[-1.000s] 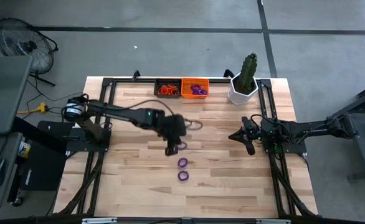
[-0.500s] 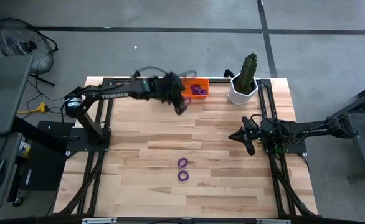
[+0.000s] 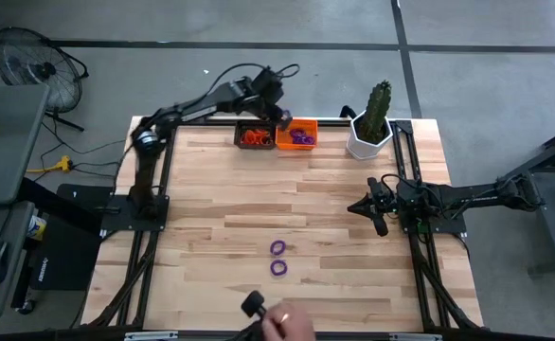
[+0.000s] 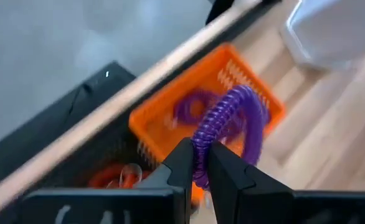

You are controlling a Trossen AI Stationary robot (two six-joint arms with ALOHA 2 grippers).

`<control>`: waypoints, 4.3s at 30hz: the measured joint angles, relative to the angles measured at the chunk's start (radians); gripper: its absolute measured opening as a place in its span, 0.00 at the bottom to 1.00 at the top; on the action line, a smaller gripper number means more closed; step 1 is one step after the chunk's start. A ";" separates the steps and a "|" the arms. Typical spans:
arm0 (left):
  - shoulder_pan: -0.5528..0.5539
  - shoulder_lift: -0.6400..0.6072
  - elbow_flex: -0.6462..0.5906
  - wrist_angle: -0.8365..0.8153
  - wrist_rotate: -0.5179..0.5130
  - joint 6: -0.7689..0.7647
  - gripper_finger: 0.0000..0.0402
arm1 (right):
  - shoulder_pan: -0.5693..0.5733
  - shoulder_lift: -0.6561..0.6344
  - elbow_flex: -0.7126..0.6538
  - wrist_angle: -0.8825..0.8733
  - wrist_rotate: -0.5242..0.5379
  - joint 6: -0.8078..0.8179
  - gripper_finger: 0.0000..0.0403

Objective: Sort spring keychains into baskets
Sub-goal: Put the violet spring keychain into the orange basket

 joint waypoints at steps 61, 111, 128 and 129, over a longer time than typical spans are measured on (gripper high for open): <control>0.032 0.435 0.516 -0.417 0.234 -0.109 0.31 | 0.000 0.000 0.000 0.000 0.000 0.000 0.03; -0.712 0.199 0.419 -0.783 0.002 0.177 0.01 | 0.000 0.000 0.000 0.000 0.000 0.000 0.03; -0.806 -0.015 -0.155 -0.321 0.028 0.003 0.01 | 0.000 0.000 0.000 0.000 0.000 0.000 0.03; -0.806 -0.016 -0.174 -0.338 0.028 -0.026 0.01 | 0.000 0.000 0.000 0.000 0.000 0.000 0.03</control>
